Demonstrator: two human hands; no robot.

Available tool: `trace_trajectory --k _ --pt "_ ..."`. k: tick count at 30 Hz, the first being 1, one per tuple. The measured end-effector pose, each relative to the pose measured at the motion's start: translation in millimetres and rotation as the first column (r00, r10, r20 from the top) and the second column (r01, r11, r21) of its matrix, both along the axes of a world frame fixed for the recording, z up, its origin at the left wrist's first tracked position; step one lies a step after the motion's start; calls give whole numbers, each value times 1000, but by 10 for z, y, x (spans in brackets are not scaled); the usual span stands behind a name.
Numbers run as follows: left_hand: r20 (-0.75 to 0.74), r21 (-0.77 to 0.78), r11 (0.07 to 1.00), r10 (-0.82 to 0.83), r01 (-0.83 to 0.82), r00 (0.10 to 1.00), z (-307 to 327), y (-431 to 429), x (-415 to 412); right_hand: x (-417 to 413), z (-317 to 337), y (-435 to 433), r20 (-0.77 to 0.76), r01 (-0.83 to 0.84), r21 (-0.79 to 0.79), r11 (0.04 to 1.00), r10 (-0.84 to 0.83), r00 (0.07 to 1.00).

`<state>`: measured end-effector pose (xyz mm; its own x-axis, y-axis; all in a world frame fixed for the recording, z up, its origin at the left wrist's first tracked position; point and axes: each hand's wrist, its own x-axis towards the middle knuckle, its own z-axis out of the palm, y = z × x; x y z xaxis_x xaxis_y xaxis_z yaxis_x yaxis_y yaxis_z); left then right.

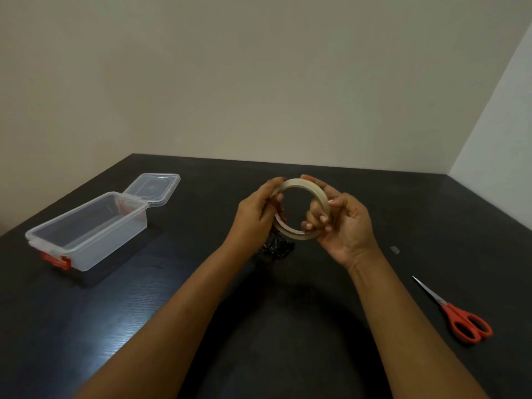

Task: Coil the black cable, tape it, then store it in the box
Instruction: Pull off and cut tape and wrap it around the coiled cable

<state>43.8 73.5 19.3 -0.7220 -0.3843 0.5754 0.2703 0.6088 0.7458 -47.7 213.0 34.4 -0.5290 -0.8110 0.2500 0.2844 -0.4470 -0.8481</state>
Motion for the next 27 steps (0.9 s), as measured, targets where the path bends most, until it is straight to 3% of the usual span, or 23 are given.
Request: trace_trajectory --k 4,7,12,18,21,27 --pt "70 -111 994 8 0 998 -12 -2 6 -4 -6 27 -20 -7 57 998 8 1000" --pt "110 -293 956 61 -27 992 6 -16 38 32 6 19 -69 -4 141 990 14 998" --pt "82 -460 882 156 -101 984 8 -51 44 70 31 15 -17 -33 190 981 37 999" --pt "9 -273 933 248 -236 969 -81 -67 20 154 33 -95 117 -180 38 983 175 978" --pt "24 -105 962 257 -253 966 -72 -24 -2 174 38 -122 140 -232 -41 972 236 962" --pt "116 204 935 271 -290 956 -30 17 -26 227 21 -181 93 -154 -33 988 156 983"
